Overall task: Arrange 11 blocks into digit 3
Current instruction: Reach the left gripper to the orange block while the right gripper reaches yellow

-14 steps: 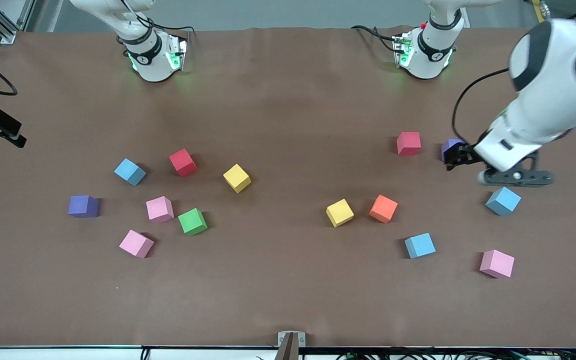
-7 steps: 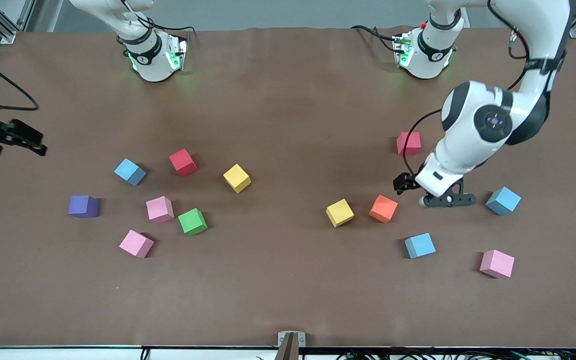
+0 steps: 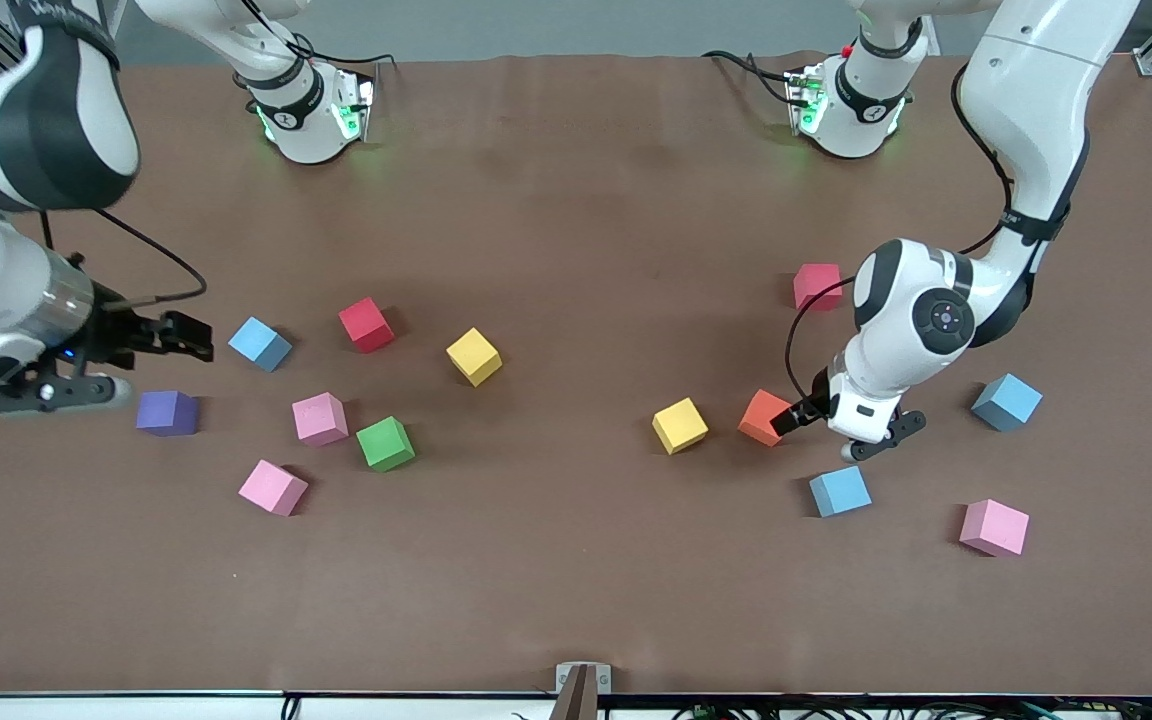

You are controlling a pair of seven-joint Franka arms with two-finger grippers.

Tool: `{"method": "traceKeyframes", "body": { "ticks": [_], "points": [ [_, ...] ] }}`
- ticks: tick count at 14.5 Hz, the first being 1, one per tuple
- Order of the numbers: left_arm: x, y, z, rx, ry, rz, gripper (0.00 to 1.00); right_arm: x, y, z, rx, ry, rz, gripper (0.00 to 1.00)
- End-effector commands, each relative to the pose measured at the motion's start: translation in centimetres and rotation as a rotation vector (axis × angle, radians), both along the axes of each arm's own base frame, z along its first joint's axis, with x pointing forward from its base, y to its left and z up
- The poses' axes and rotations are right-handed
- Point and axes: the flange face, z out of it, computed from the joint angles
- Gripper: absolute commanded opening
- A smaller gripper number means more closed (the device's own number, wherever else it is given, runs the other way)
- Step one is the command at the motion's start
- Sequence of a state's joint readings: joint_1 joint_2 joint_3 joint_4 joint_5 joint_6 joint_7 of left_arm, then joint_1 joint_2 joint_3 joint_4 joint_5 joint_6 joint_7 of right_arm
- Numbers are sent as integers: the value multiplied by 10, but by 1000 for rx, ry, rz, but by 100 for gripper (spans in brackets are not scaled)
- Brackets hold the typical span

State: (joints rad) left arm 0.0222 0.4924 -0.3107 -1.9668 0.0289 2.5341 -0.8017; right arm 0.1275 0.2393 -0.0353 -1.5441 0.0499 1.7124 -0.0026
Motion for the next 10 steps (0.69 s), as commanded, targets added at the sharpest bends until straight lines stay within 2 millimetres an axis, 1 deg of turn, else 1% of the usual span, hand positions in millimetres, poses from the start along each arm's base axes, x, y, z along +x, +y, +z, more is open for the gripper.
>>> {"method": "traceKeyframes", "body": {
  "ticks": [1,2,3,4,6,7,8,9,10],
  "points": [
    [8,-3,8,-19,7,155,100,2,22,-17,61,23,-3,100],
    [8,-3,9,-19,16,213,100,1,37,-24,55,37,-22,100],
    [7,-5,8,-21,26,257,100,2,49,-33,46,52,-92,100],
    [6,-5,7,-22,37,299,100,1,70,-44,30,72,-164,100],
    [4,-6,5,-20,60,380,100,-6,114,-56,4,84,-275,100],
    [2,-10,4,-7,70,400,100,-9,131,-57,-2,79,-324,100],
    [-1,-15,3,10,78,409,100,-12,141,-62,-14,88,-381,100],
    [-2,-15,2,34,86,421,100,-14,152,-66,-25,94,-440,100],
    [-7,-22,0,64,97,416,100,-18,161,-71,-34,94,-506,100]
  ]
}}
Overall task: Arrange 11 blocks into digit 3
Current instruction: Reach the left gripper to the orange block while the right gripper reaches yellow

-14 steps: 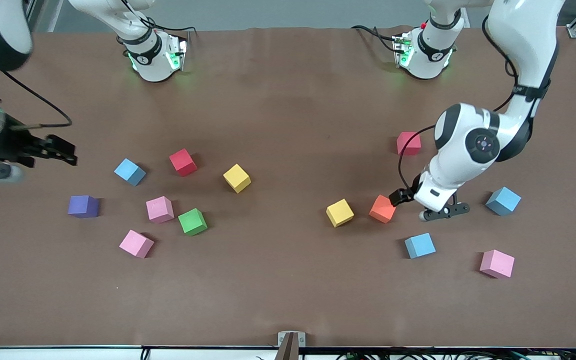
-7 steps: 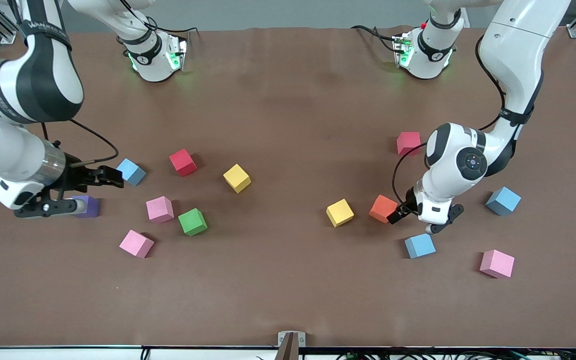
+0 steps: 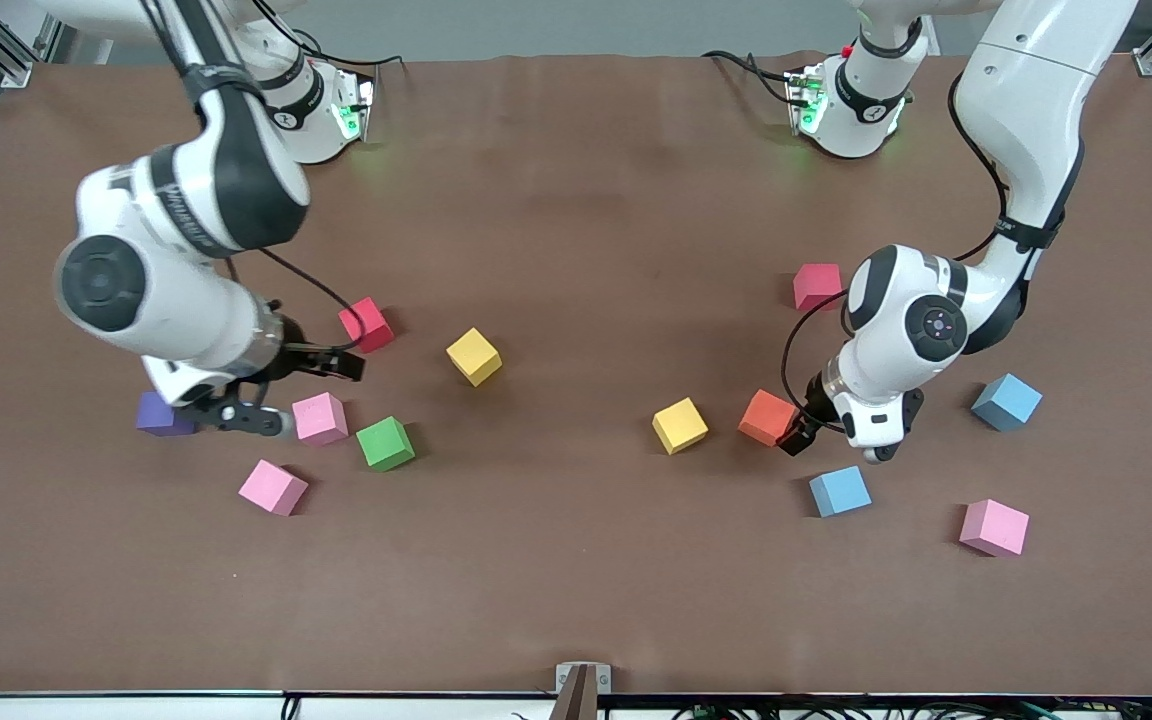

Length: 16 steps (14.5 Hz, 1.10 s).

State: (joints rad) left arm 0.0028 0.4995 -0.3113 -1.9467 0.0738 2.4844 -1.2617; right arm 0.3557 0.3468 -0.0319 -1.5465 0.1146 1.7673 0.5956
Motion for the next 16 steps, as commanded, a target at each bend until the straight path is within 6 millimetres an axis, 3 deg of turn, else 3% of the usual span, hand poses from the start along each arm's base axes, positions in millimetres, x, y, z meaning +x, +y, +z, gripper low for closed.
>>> {"method": "traceKeyframes", "body": {
  "ticks": [1,4,5,8,9,13,14,16],
  "points": [
    [-8,-17,0,56,28,15,100,-8,20,-11,-25,-7,-216,100],
    [-7,-29,-6,52,35,46,100,-37,78,-42,-62,-21,-415,100],
    [-5,-30,-8,50,37,57,100,-41,83,-48,-68,-24,-454,100],
    [-1,-34,-13,45,42,75,100,-39,74,-54,-78,-3,-472,100],
    [0,-34,-17,46,46,77,100,-42,80,-55,-83,1,-480,100],
    [2,-36,-28,55,50,70,97,-56,119,-96,-154,7,-447,100],
    [2,-37,-30,55,54,69,94,-57,119,-97,-160,13,-446,100],
    [2,-37,-30,58,52,64,74,-59,121,-100,-160,16,-441,100]
  ]
}}
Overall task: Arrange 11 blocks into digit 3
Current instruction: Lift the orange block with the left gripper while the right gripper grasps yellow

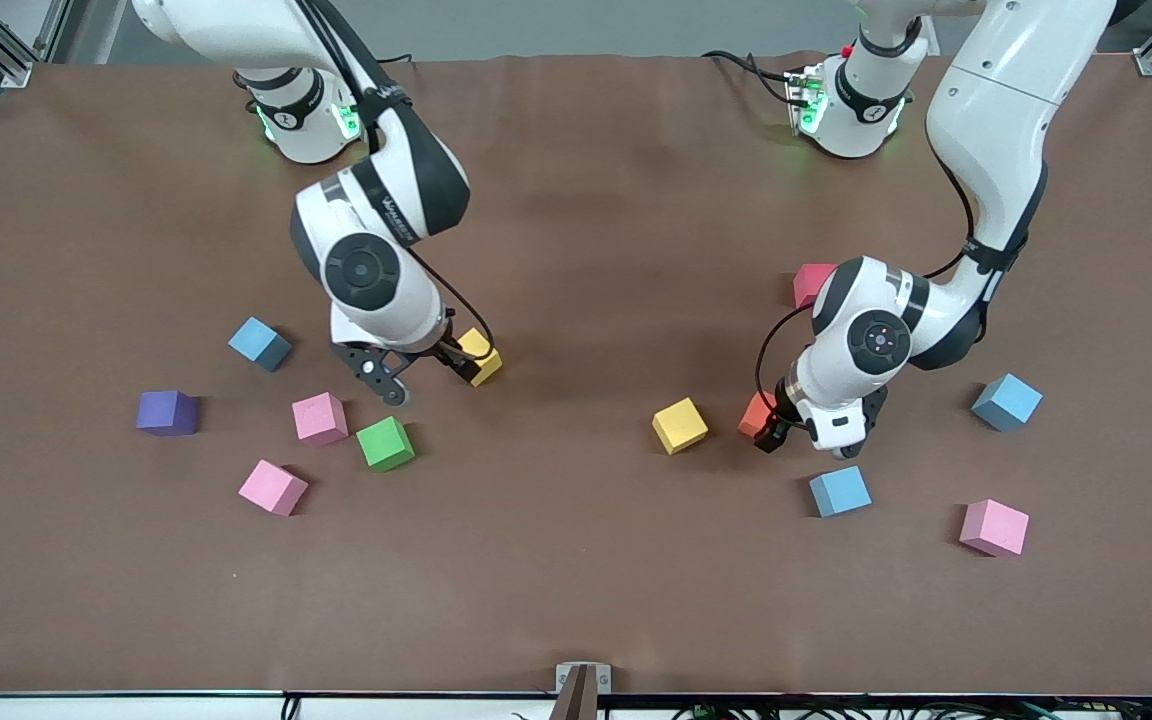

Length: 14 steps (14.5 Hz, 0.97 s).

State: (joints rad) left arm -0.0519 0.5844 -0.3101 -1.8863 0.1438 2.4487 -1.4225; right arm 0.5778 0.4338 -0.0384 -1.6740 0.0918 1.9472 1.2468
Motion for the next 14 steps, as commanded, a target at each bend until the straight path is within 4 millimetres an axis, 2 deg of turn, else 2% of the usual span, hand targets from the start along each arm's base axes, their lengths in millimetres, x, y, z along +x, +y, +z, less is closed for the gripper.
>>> {"method": "traceKeyframes", "body": {
  "ticks": [1,3,5,6,8,10,12,14],
  "points": [
    [5,-4,3,19,-6,-1,64,-3,3,-9,-18,-2,1,100],
    [5,-2,10,25,-11,-20,47,-5,10,-23,-22,1,11,100],
    [-2,-2,34,51,0,-86,40,-9,16,-28,-13,-17,21,100],
    [-12,-10,47,64,19,-143,40,-12,24,-27,-8,-23,31,100],
    [-35,-33,78,85,59,-257,40,-6,21,-22,5,-28,5,100],
    [-59,-68,96,92,93,-327,41,7,7,-18,32,-39,-38,100],
    [-92,-111,98,82,126,-422,41,8,8,-22,37,-48,-42,100],
    [-126,-149,96,62,134,-512,42,-2,7,-44,42,-64,-66,100]
  ]
}}
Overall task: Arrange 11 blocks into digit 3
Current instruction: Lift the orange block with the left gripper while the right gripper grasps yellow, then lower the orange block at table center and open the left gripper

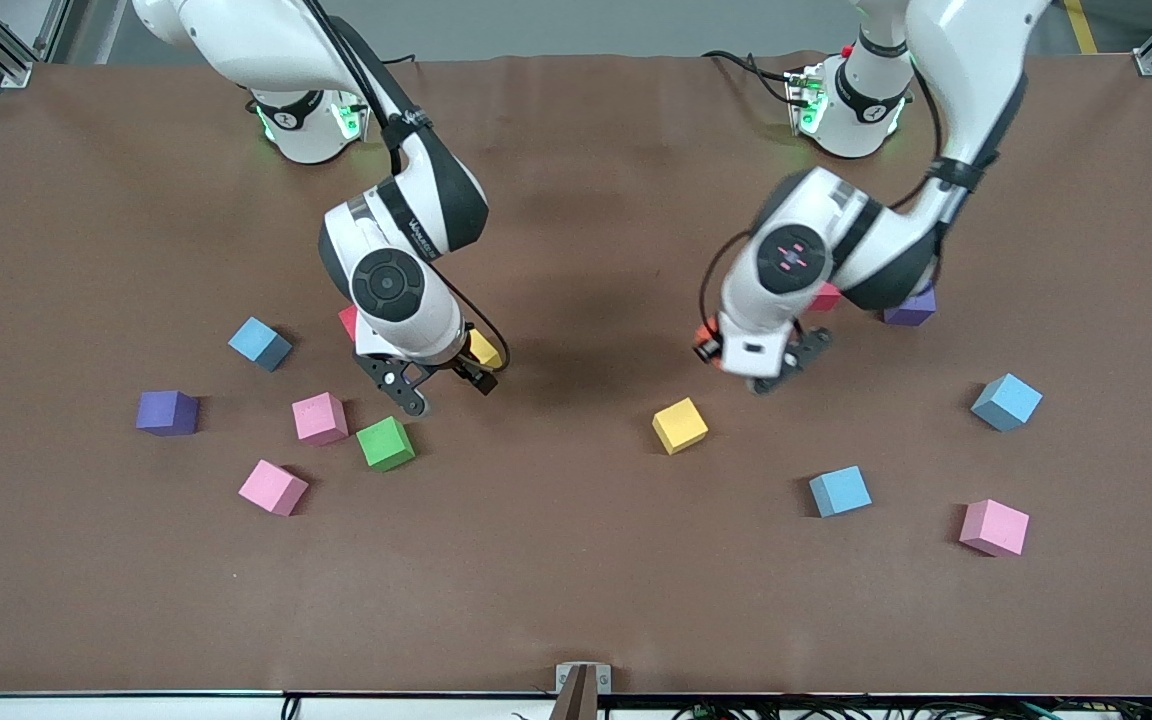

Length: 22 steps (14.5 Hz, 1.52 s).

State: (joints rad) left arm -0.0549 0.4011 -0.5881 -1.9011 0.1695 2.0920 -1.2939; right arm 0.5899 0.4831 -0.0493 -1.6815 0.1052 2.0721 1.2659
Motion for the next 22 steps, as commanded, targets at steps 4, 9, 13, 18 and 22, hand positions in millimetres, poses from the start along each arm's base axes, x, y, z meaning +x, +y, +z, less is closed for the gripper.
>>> {"method": "traceKeyframes", "body": {
  "ticks": [4,9,13,18,22],
  "points": [
    [-103,-95,-15,14,-14,-317,44,-38,-1,-49,34,-27,-58,100],
    [-159,-151,-43,-106,-74,-458,44,-44,-9,-62,18,-5,-63,100],
    [-175,-165,-71,-109,-90,-547,44,-46,-13,-69,12,8,-70,100],
    [-189,-181,-82,-119,-88,-590,45,-53,-10,-77,11,26,-57,100],
    [-191,-186,-85,-123,-83,-587,47,-52,-11,-81,11,27,-58,100]
  ]
}}
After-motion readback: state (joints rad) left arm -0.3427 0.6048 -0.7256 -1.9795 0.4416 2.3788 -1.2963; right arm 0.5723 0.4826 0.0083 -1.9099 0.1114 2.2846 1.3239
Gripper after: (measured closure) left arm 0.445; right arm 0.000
